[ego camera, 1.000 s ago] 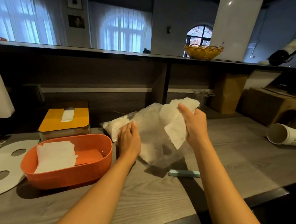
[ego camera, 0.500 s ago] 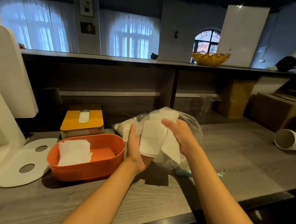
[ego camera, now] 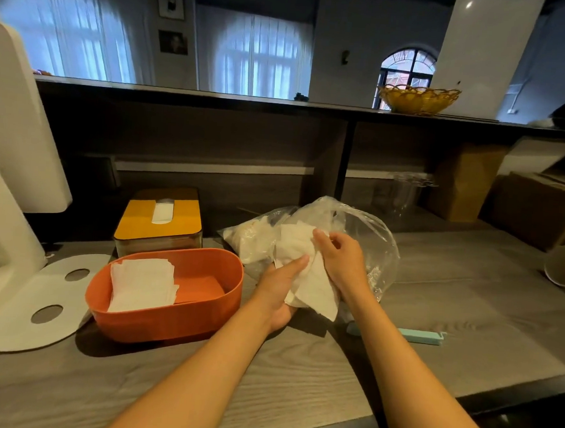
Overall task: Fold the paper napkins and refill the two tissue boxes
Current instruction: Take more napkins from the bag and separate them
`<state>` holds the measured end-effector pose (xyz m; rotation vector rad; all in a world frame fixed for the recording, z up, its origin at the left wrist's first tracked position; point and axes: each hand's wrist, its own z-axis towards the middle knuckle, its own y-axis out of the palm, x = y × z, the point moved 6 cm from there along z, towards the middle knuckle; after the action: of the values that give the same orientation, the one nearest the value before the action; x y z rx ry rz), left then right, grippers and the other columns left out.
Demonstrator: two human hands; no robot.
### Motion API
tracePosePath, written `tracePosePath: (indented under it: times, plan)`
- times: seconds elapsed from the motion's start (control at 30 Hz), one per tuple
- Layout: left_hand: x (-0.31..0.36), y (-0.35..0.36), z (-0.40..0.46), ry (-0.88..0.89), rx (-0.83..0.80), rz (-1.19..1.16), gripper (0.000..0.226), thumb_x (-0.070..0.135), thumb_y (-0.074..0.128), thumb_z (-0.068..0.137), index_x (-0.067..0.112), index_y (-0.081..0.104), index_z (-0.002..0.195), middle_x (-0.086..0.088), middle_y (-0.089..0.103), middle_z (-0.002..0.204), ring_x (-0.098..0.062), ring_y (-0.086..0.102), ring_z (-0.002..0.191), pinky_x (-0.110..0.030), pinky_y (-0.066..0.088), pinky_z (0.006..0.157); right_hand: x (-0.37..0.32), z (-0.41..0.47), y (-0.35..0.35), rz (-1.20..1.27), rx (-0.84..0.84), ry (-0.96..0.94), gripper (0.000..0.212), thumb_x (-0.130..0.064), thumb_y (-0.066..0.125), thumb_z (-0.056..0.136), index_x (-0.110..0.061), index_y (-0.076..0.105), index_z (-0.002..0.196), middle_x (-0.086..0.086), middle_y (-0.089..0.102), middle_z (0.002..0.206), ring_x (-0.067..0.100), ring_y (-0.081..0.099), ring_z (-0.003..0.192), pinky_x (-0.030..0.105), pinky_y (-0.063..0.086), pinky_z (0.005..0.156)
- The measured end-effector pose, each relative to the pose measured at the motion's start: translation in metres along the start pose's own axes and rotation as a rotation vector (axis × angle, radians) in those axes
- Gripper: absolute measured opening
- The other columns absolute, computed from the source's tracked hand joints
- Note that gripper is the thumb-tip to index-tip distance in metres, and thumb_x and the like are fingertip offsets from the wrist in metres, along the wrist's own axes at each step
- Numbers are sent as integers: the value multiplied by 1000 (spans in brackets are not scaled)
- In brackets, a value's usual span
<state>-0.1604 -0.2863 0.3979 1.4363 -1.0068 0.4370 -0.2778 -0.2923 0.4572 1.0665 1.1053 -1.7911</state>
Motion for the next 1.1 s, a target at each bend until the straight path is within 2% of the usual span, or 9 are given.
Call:
tracePosePath:
  times: [0.1,0.2,0.27,0.37,0.47,0.6,0.73,0.87,1.1]
  plan:
    - [1,-4,5,42,60,-61,34,13,62,97,16,60,131,-12,74,115,-31,72,102,-46,59,77,-1,-3,1,150,38,62,45,-46,44,103,-8,66,94,14,67,90,22,65,82,38,52,73]
    - [8,-16,7,98,177,-155,37,13,65,96,16,59,132,-12,73,116,-30,73,100,-46,60,75,-4,-10,4,164,-15,194,39,-50,34,105,-24,60,94,-5,60,89,12,59,84,33,48,76]
    - [13,-24,10,148,235,-187,40,14,65,95,15,58,134,-12,72,119,-31,71,102,-50,59,84,-1,-15,10,81,-125,247,36,-53,41,102,-22,59,101,-5,57,91,15,56,86,34,47,80]
    - [16,-26,9,173,272,-208,36,18,59,100,14,56,136,-14,69,123,-32,70,103,-53,56,91,6,-22,14,22,-198,250,34,-39,67,93,-5,68,98,7,61,82,17,55,70,27,45,57]
    - [15,-24,7,167,264,-217,36,23,55,103,14,55,138,-14,68,128,-33,69,108,-52,56,91,9,-18,-3,94,-38,139,22,-16,72,87,4,64,81,12,54,70,17,47,58,25,38,48]
    - [13,-21,4,128,216,-255,36,31,49,105,14,57,136,-14,68,126,-33,66,112,-50,53,94,-10,-15,-29,275,167,-49,15,-15,67,92,-1,67,85,7,60,71,12,52,61,23,42,51]
    - [12,-20,4,120,163,-261,47,48,40,104,16,61,133,-15,71,121,-36,63,116,-48,50,97,-17,-18,-12,419,-19,0,16,-25,60,98,-12,70,100,18,68,99,22,65,83,35,49,68]
    - [14,-14,0,128,118,-233,60,64,35,98,21,63,129,-15,72,119,-35,67,113,-48,55,92,-15,-21,13,194,-155,-26,15,-22,60,98,-12,70,95,3,67,83,13,64,75,25,48,58]
    - [11,-13,-2,105,192,-61,37,24,59,100,15,57,136,-13,73,115,-30,72,100,-44,59,80,-10,-22,30,-103,-224,-116,22,-20,55,101,-12,69,86,0,62,72,10,58,68,24,46,60]
